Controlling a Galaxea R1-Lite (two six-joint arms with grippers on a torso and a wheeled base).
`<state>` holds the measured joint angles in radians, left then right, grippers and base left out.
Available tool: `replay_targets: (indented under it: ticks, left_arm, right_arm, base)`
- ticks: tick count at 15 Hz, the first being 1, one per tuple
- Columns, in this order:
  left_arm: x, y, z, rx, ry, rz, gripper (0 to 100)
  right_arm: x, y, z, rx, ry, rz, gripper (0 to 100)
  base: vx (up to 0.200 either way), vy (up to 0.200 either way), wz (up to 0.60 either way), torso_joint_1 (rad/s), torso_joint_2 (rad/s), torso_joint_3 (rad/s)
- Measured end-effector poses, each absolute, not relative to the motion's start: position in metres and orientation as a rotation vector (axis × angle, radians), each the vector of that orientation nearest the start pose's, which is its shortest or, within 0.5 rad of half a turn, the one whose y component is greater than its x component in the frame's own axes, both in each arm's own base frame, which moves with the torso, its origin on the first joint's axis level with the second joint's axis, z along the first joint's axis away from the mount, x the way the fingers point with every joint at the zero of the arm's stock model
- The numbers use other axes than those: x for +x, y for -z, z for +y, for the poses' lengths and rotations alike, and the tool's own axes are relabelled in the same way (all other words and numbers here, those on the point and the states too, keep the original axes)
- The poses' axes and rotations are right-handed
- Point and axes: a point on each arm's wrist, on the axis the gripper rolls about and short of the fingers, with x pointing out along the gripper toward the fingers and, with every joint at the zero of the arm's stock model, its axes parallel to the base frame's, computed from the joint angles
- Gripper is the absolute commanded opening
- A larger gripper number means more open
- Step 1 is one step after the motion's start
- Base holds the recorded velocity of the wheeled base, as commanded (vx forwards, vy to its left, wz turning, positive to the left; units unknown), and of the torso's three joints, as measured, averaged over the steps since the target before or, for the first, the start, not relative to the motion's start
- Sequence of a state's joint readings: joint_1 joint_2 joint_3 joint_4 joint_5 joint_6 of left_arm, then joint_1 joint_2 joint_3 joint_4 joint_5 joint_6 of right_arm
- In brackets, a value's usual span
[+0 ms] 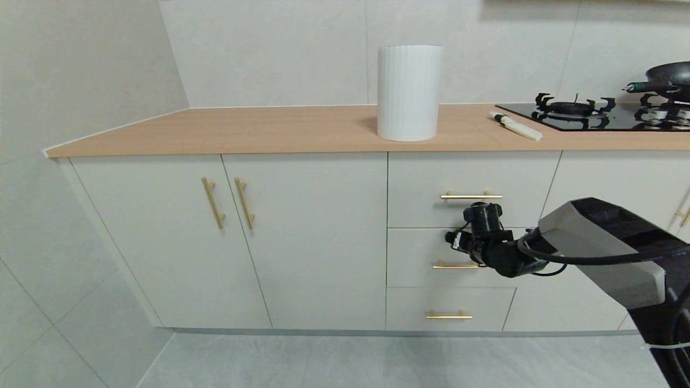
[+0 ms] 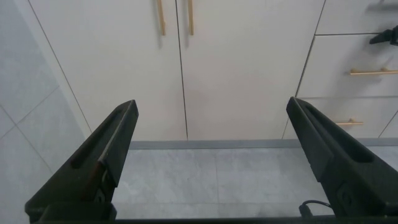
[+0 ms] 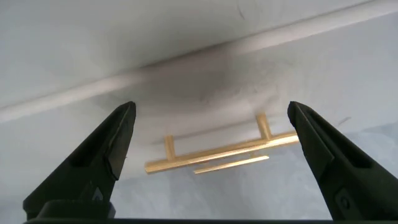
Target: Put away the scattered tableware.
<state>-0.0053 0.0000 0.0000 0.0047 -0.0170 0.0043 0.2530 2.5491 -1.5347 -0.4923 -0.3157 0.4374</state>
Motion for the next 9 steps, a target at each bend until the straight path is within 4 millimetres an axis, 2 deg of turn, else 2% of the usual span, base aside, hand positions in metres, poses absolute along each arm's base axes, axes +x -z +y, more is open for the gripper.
replay_targets:
  ticks: [3, 5, 7, 9]
  left_arm:
    - [-0.023, -0.075, 0.0, 0.005, 0.022, 0.005, 100]
    - [-0.023, -0.075, 0.0, 0.005, 0.023, 0.005, 100]
    - [-0.023, -0.075, 0.0, 0.005, 0.023, 0.005, 100]
    - [-0.023, -0.075, 0.0, 0.004, 0.023, 0.005, 100]
  right_arm:
    - [0.48, -0.01, 0.115, 0.294, 0.181, 0.473, 100]
    - [0.472, -0.015, 0.112, 0.292, 0.192, 0.479, 100]
    - [0.45, -0.026, 0.109, 0.277, 0.194, 0.516, 100]
    - [0.419, -0.054, 0.104, 0.266, 0.187, 0.528, 100]
  base:
    - [0.0, 0.0, 0.0, 0.0, 0.0, 0.0]
    - [0.0, 0.0, 0.0, 0.0, 0.0, 0.0]
    - [0.0, 0.0, 0.0, 0.0, 0.0, 0.0]
    - [0.0, 0.0, 0.0, 0.0, 0.0, 0.0]
